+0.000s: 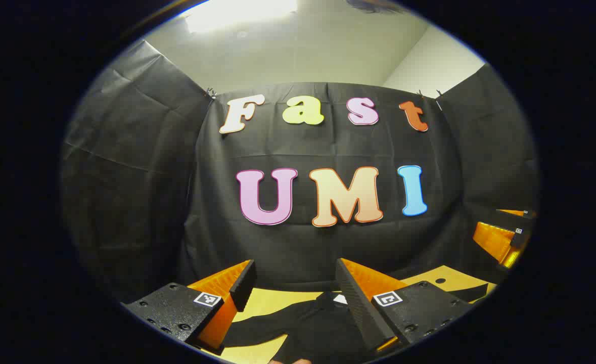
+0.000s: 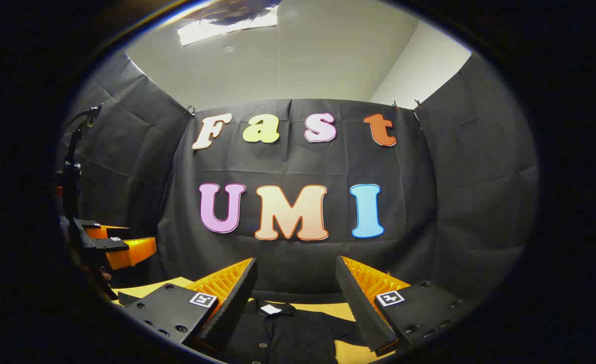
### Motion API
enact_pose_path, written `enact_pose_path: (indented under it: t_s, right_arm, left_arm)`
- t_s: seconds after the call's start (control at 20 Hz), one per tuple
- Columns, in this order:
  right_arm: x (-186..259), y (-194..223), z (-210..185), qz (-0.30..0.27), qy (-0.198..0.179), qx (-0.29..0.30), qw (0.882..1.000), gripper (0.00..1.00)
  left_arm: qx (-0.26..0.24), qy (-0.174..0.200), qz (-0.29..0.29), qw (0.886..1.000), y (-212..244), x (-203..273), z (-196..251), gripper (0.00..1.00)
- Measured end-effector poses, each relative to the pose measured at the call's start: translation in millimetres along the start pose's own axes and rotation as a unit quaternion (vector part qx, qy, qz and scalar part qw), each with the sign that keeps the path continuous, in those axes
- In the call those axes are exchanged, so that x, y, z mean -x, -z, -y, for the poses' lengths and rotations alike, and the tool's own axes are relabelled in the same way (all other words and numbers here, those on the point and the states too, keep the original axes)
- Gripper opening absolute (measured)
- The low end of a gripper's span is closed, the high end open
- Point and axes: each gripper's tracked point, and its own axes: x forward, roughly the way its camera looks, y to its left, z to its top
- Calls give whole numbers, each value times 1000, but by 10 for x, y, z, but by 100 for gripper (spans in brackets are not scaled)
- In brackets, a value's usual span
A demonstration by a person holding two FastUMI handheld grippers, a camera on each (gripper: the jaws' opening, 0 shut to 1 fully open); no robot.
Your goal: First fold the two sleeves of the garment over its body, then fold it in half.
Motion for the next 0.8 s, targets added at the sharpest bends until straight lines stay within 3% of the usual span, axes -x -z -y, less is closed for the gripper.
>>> enact_pose_path:
  t_s: [0.3, 0.8]
  right_arm:
    - [-39, 136, -19, -18, 3, 0, 1000, 98]
    - [-115, 429, 15, -60, 3, -14, 998, 98]
  left_arm:
    - [5, 20, -5, 1000, 64, -48, 90, 93]
    - [6, 14, -33, 999, 264, -8, -7, 93]
